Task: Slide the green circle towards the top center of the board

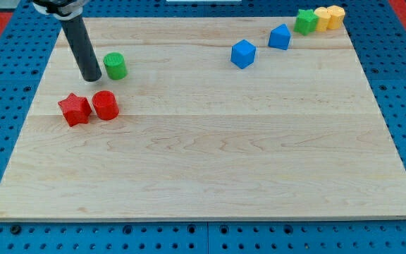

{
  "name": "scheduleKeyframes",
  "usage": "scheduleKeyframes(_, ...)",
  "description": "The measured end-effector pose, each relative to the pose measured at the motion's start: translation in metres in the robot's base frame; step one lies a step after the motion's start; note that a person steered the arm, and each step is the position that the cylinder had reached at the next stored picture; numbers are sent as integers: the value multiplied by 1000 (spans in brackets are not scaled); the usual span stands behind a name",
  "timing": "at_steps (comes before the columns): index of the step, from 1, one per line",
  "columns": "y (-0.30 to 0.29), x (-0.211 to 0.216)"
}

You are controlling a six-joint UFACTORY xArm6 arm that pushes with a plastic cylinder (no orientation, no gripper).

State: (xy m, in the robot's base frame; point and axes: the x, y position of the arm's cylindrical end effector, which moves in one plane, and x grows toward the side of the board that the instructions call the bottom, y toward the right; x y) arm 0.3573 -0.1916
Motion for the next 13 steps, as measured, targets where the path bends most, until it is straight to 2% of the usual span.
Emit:
scheduleKeyframes(7, 31, -34)
scheduleKeyframes(13, 121, -71)
